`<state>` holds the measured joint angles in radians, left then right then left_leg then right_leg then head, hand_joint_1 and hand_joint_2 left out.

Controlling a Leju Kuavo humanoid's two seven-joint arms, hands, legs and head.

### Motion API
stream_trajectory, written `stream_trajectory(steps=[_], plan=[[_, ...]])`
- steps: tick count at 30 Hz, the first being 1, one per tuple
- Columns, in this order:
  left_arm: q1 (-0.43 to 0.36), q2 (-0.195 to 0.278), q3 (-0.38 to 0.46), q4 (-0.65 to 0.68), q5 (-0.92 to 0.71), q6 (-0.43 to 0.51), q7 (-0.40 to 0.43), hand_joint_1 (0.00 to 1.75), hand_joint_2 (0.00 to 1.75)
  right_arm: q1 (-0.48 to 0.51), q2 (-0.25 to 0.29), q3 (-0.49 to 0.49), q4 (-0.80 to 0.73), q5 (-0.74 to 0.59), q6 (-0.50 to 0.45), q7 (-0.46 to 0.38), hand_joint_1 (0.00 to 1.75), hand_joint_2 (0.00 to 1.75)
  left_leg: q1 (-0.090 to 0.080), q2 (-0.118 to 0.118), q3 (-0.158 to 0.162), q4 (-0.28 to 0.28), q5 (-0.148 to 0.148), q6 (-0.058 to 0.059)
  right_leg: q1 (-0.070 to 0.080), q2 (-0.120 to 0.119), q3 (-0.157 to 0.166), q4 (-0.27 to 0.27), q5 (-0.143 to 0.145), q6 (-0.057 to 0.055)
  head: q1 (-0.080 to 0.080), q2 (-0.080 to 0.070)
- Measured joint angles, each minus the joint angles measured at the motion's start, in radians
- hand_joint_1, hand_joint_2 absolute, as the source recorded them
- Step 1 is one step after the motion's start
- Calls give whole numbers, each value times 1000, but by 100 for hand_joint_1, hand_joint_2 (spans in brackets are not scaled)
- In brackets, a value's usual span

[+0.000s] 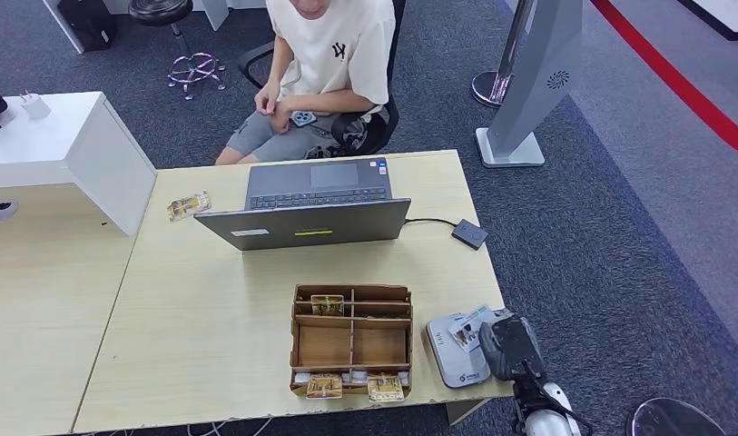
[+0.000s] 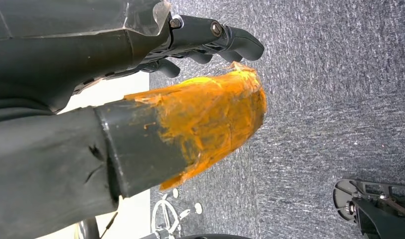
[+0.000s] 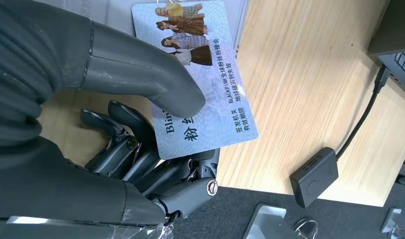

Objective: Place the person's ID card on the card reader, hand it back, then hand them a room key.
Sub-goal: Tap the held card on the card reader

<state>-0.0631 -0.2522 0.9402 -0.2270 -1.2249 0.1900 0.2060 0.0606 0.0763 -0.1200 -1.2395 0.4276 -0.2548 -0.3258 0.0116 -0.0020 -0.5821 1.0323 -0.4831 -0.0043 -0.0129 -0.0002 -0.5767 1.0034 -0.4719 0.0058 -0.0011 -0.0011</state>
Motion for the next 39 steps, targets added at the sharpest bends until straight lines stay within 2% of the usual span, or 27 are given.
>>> stream_trajectory(steps=[28,33,39], plan=[[0,0,1,0,2,0,2,0,0,-7,0,7,5,10,1,6,175,175,0,0,0,0,0,0,0,0,0,0,0,0,0,0],[0,-1,2,0,1,0,4,0,0,0,7,8,-28,7,-94,-27,175,175,0,0,0,0,0,0,0,0,0,0,0,0,0,0],[-1,-8,2,0,-10,0,7,0,0,43,59,-1,-211,-8,-258,-127,175,175,0,0,-1,0,0,0,0,0,-1,0,0,0,0,0]])
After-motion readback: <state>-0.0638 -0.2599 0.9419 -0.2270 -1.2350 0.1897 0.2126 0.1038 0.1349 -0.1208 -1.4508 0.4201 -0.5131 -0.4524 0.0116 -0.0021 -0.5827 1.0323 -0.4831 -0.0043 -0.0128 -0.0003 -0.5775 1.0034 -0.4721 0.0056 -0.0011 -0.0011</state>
